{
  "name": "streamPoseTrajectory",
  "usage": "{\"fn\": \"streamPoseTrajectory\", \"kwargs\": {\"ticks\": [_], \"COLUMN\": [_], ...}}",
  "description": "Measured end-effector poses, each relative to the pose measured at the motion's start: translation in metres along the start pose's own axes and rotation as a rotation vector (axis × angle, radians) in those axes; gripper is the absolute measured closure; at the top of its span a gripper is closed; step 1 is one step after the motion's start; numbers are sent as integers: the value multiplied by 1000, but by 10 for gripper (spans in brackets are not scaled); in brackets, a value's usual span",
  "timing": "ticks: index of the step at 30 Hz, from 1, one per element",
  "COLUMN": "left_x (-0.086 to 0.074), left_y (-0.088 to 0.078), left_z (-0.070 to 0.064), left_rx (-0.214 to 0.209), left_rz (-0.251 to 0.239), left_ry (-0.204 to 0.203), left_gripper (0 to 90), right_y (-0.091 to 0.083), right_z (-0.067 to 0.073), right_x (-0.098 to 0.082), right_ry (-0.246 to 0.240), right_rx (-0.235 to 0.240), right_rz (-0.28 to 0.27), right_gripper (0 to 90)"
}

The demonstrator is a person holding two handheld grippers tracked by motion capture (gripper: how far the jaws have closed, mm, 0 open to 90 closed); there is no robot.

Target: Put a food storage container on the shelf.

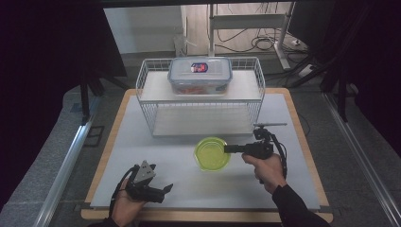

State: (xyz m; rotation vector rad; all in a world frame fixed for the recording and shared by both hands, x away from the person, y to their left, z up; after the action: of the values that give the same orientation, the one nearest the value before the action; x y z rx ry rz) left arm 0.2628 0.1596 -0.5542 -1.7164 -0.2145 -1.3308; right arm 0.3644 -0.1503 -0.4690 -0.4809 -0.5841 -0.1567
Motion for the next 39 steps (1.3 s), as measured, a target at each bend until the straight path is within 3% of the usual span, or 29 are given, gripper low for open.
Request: {"fn": "streamPoseTrajectory", "kwargs": {"ticks": [24, 39], "left_x": [0, 0], "left_y": [0, 0], "left_z": [1, 0], "left_rx": [-7, -13], "left_rz": [-5, -6], "left_ry": [-3, -11], "left_gripper": [56, 57], "right_y": [-34, -34], "right_z": [70, 99], "right_x": [89, 142], "right_ry": [-62, -54], "right_rx": [43, 52], "right_rz": [-94, -143], "right_gripper": [806, 807]}}
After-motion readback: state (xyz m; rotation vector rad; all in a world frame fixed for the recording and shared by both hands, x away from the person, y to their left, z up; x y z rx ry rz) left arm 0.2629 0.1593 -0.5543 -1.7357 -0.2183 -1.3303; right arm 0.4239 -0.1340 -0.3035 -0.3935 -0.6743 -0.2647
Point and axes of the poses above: each handheld gripper's, and its own axes: y roughly forward along the jaws, x roughly out of its top, z roughly to its left, the point moved 5 cm from there along y, roughly forward along the jaws, and after that the axes turned 6 degrees about -z, right-handed, at the moved point
